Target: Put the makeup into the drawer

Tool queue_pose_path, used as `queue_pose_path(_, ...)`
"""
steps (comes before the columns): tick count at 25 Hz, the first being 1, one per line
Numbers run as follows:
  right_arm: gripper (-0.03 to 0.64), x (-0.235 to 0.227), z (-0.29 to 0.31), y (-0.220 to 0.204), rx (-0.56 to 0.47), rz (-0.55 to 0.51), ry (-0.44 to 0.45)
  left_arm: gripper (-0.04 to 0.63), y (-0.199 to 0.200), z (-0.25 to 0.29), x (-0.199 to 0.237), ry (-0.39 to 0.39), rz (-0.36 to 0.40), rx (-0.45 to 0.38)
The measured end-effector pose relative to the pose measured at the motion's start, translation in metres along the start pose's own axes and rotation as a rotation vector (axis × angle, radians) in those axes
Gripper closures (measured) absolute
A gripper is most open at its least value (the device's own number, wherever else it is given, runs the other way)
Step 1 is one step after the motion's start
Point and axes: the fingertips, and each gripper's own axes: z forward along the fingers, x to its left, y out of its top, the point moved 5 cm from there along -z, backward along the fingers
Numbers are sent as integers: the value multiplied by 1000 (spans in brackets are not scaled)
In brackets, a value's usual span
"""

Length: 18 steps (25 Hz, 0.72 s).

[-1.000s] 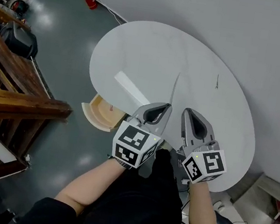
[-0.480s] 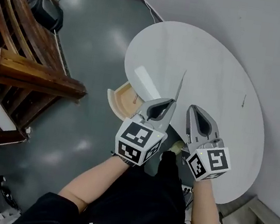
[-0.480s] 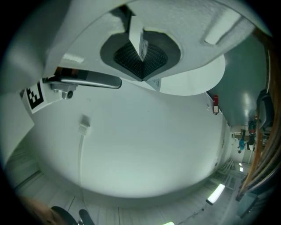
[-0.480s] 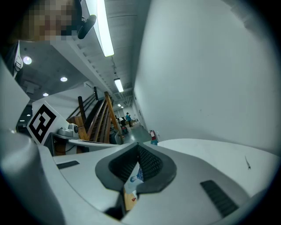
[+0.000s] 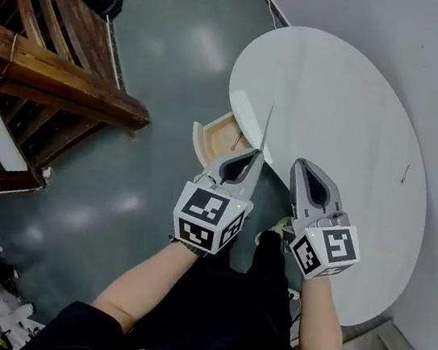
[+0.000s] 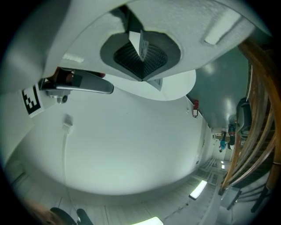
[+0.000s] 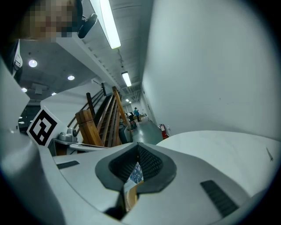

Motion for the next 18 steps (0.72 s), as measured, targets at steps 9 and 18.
queue_pose_path(9, 601, 24, 46, -29, 49, 5, 47, 586, -34, -11, 61, 111, -65, 5)
queue_pose_path(18, 601, 28, 73, -64, 73, 7, 73, 586, -89, 12, 104, 173, -135, 41)
